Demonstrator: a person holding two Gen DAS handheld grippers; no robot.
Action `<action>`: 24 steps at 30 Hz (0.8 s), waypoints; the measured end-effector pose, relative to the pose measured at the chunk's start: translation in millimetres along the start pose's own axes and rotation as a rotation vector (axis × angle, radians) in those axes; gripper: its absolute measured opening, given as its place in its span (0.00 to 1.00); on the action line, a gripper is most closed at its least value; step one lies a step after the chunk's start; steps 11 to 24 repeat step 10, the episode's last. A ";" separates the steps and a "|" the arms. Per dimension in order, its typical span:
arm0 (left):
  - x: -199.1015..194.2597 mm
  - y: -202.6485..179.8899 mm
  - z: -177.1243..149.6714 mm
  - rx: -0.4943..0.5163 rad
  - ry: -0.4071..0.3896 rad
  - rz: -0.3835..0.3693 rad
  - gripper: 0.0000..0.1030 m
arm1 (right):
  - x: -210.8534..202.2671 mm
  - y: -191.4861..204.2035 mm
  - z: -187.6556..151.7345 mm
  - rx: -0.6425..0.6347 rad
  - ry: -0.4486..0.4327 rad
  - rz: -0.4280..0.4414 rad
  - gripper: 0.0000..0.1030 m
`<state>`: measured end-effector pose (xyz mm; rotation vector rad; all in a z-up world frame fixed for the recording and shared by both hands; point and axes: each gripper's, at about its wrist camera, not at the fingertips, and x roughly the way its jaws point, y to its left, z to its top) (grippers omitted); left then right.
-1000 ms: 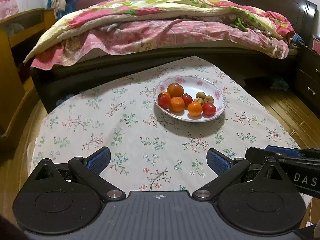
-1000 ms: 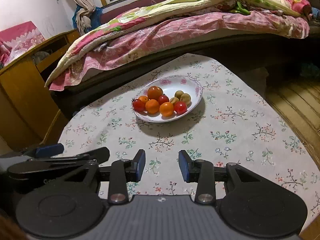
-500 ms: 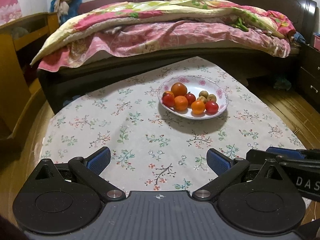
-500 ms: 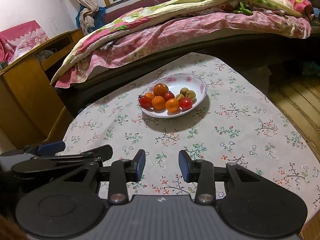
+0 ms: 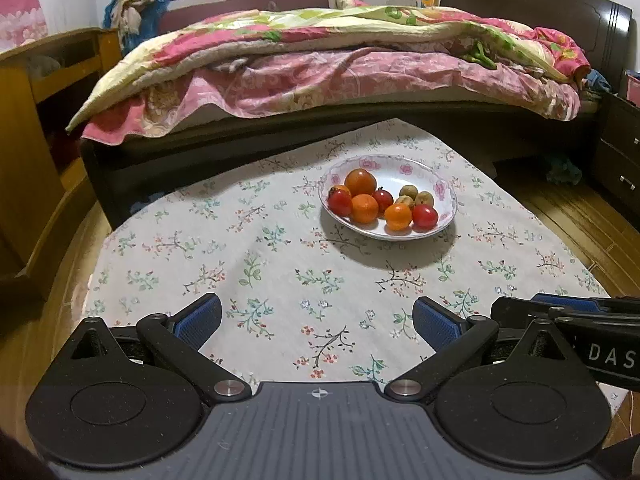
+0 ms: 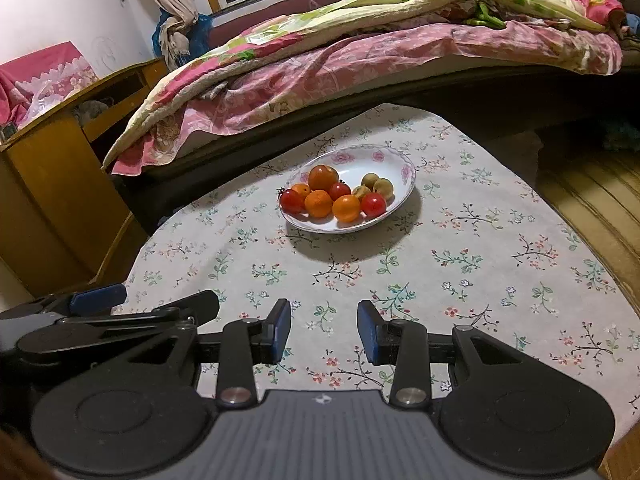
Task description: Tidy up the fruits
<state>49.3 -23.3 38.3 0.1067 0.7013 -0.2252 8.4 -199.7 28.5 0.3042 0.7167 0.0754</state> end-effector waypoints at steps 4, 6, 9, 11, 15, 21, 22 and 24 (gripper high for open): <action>-0.5 0.2 -0.4 0.000 -0.006 0.001 1.00 | -0.3 0.1 -0.4 0.000 -0.001 0.001 0.38; 0.1 0.4 -0.4 0.001 -0.004 0.000 1.00 | -0.4 0.0 -0.2 -0.001 0.000 0.001 0.38; 0.1 0.2 -0.3 0.003 -0.007 0.004 1.00 | -0.6 0.0 -0.4 -0.003 -0.002 0.000 0.38; 0.1 0.2 0.0 0.003 -0.007 0.006 1.00 | -0.4 0.1 -0.2 -0.004 -0.004 0.001 0.38; 0.1 0.2 0.0 0.003 -0.007 0.006 1.00 | -0.4 0.1 -0.2 -0.004 -0.004 0.001 0.38; 0.1 0.2 0.0 0.003 -0.007 0.006 1.00 | -0.4 0.1 -0.2 -0.004 -0.004 0.001 0.38; 0.1 0.2 0.0 0.003 -0.007 0.006 1.00 | -0.4 0.1 -0.2 -0.004 -0.004 0.001 0.38; 0.1 0.2 0.0 0.003 -0.007 0.006 1.00 | -0.4 0.1 -0.2 -0.004 -0.004 0.001 0.38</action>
